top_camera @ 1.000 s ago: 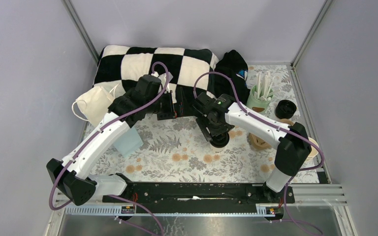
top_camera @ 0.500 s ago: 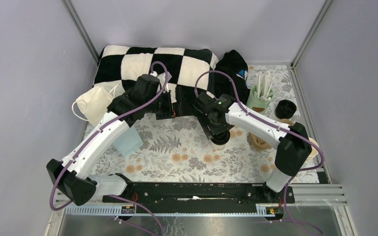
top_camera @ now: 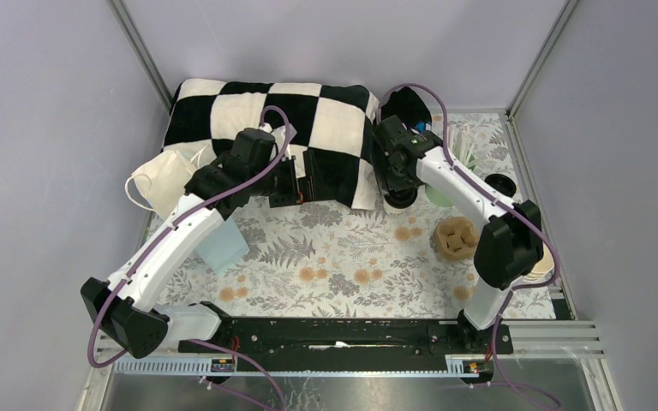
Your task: Pack the takeout coffee
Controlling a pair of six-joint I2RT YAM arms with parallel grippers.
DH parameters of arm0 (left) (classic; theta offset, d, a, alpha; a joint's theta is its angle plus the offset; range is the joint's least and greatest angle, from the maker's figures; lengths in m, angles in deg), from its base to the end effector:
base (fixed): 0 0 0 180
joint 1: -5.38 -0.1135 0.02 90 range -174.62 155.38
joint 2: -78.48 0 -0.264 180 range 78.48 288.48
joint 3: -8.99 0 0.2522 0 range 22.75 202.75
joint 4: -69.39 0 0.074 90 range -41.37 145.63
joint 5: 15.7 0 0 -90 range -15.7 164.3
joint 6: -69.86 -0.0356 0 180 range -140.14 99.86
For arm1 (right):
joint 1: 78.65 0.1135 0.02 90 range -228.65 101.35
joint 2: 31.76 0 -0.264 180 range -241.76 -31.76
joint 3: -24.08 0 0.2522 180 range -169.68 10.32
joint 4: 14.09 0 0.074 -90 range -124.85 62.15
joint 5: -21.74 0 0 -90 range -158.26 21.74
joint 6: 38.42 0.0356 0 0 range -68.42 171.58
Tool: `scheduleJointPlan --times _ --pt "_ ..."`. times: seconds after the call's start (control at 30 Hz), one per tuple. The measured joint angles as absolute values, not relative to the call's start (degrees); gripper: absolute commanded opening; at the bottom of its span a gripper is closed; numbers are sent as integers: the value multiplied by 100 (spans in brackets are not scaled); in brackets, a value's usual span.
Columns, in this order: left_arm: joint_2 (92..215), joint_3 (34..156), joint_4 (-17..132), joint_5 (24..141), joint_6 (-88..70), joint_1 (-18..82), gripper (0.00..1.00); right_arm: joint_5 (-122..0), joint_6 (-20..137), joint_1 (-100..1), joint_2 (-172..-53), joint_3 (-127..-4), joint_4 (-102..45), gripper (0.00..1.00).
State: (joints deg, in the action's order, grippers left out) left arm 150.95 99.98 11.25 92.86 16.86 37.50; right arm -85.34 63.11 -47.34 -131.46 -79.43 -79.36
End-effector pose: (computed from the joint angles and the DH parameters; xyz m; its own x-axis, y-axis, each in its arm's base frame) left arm 0.2164 -0.1492 0.3766 -0.8596 -0.1340 -0.4930 0.2434 0.7412 -0.6257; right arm 0.3196 0.1822 0.2956 -0.8107 -0.2695 -0.5197 -0.2192 0.9629 -0.1573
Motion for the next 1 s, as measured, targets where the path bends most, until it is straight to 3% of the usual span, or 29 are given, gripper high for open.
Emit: scheduleJointPlan --times 0.43,0.7,1.0 --pt "15084 10007 1018 9343 1672 3641 99 -8351 6051 -4927 -13513 -8007 -7809 71" --pt "15097 10134 1016 9409 1666 3630 99 -8165 6016 -4927 -13697 -8232 -7861 98" --pt "15132 10252 1003 9599 1533 3494 99 -7813 6062 -4927 -13589 -9462 -8777 100"
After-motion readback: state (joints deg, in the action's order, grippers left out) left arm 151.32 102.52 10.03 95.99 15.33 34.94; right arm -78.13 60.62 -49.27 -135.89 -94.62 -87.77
